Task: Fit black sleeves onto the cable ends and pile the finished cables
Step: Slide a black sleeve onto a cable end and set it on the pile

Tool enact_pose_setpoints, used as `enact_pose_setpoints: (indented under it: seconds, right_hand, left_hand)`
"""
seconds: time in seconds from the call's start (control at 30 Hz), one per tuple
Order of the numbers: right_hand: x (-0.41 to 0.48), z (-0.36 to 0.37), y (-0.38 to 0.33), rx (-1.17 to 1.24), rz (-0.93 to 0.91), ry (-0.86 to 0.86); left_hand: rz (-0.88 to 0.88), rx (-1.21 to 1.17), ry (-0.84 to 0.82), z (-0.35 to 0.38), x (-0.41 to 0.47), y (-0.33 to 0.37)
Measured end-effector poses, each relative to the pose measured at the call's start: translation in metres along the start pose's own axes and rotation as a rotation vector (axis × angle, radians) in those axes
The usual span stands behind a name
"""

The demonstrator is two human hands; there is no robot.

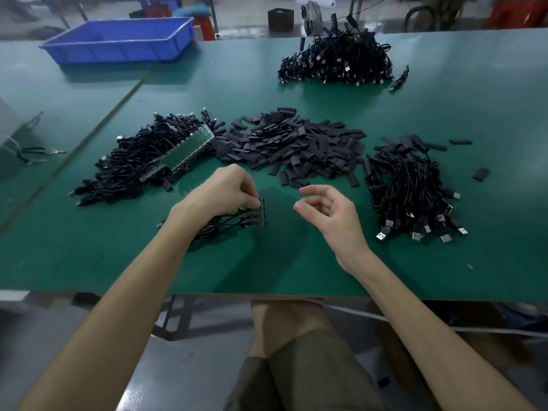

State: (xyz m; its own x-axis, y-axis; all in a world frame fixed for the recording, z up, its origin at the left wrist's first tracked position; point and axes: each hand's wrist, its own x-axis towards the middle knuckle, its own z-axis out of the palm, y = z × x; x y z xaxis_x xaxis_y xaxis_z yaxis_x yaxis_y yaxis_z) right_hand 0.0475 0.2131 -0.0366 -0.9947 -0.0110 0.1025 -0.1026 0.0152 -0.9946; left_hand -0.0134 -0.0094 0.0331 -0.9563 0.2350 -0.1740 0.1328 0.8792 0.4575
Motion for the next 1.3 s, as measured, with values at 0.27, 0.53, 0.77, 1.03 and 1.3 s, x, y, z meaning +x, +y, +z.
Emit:
enact_pose_setpoints:
  seconds: [0.27,0.53,0.77,1.03,1.3]
  right_hand:
    - [0.000,0.007,0.005,-0.273,-0.022,-0.061]
    - [0.000,0.007,0.003,-0.286,-0.005,-0.012]
    - [-0.002,0.008,0.003,-0.248,-0.007,0.011]
    - [-0.001,0.005,0.002,-0.153,0.010,0.009]
    - [0.000,0.001,0.006,-0.098,0.001,0.024]
  left_hand:
    - [0.067,-0.224,0.097,0.031,-0.002,0.029]
    - [0.082,-0.271,0.211,0.049,-0.007,0.033]
    - [0.095,-0.337,0.363,0.064,-0.014,0.035]
    - [0.122,-0.385,0.440,0.067,-0.019,0.041]
    - [0.126,-0.356,0.723,0.060,-0.024,0.049]
